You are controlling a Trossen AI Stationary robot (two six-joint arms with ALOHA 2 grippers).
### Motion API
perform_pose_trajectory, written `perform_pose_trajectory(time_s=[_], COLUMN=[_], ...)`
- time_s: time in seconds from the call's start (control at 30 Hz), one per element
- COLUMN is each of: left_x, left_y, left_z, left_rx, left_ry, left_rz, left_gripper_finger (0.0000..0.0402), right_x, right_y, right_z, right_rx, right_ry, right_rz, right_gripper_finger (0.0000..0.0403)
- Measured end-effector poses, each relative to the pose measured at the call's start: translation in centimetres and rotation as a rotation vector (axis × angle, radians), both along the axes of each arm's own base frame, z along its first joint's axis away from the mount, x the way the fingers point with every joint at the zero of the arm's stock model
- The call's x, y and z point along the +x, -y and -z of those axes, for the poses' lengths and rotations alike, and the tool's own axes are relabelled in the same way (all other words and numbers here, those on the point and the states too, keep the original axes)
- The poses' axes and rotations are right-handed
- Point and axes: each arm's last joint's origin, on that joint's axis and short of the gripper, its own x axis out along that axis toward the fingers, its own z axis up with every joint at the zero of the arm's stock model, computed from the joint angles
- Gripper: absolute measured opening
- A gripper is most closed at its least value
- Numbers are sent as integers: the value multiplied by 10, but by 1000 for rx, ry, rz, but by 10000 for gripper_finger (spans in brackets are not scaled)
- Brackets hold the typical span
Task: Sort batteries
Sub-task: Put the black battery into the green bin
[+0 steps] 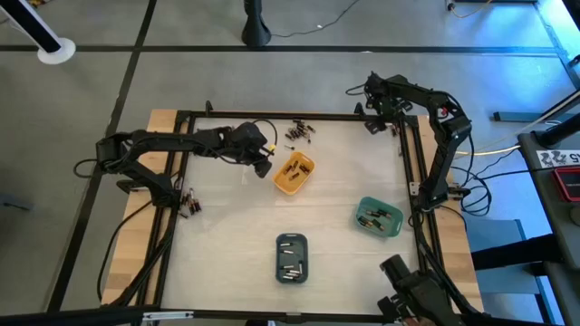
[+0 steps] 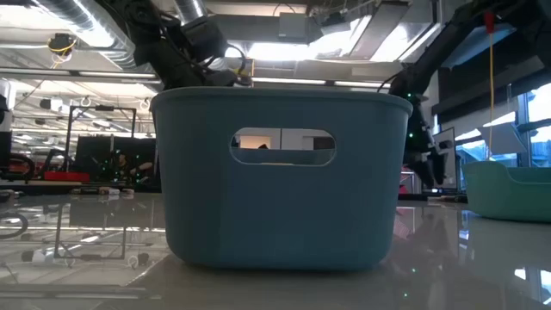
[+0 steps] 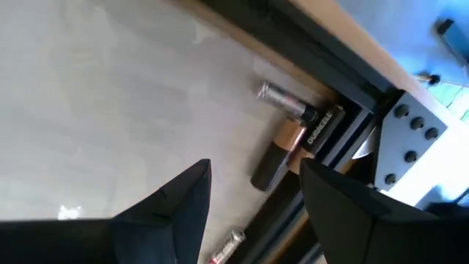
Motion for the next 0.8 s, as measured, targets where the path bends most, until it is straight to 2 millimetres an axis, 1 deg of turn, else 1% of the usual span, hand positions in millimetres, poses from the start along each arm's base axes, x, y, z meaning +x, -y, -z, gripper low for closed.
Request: perform_pose_trajectory(time_s=[0.2,0.3,0.5,0.7,0.8], left_x=[0,0,4,6,7], left_y=[-1,-1,0,7,11], left_z=[0,-1,-3,-3,-3], left_rx=[-10,-10,-5,-15,-14], left_ry=[5,12,50,49,48], left_rz=[-16,-21,-22,-7,9], left_gripper_finger=[166,166,166,166,166], right_x=[1,1,2,3,4], right_y=[-3,-1,-2,0,-1], right_z=[-16,-12,13,46,55], right_rx=[-60,-55,58,187,223], right_ry=[-34,-46,-237,-257,-286], right_rz=[-56,-60,-187,-217,-220], right_gripper_finger=[211,211,211,211,211])
